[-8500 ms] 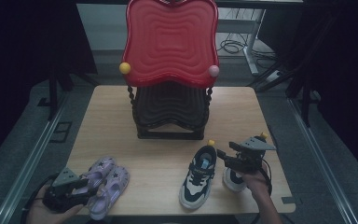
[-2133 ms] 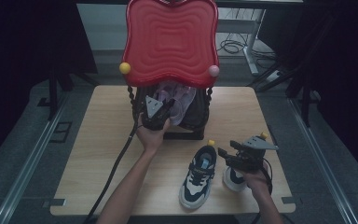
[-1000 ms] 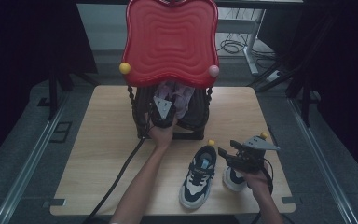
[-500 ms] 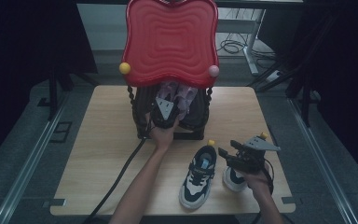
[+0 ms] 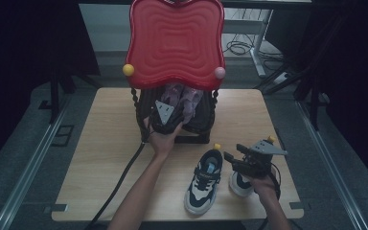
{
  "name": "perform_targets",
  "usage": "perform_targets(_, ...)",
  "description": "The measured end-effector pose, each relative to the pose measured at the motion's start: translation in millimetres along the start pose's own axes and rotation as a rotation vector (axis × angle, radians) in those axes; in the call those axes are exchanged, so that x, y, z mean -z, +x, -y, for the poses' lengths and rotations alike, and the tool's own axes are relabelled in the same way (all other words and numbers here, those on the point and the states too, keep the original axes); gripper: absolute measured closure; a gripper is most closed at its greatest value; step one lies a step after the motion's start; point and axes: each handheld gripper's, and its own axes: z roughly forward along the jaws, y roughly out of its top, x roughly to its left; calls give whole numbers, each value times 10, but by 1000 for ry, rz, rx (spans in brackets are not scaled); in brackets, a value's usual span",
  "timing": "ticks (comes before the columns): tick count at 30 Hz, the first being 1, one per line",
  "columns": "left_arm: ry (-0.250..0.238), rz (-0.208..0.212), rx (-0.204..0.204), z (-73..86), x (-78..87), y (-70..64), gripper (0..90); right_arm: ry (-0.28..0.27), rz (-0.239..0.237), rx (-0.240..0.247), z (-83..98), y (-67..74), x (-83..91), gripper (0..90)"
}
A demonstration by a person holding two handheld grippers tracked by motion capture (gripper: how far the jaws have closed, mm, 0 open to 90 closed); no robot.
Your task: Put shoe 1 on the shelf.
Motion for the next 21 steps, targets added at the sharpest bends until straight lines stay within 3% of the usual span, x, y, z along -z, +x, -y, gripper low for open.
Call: perform_targets(21, 37, 54, 2, -15, 325, 220, 467, -1, 2, 1, -8, 12, 1, 348)
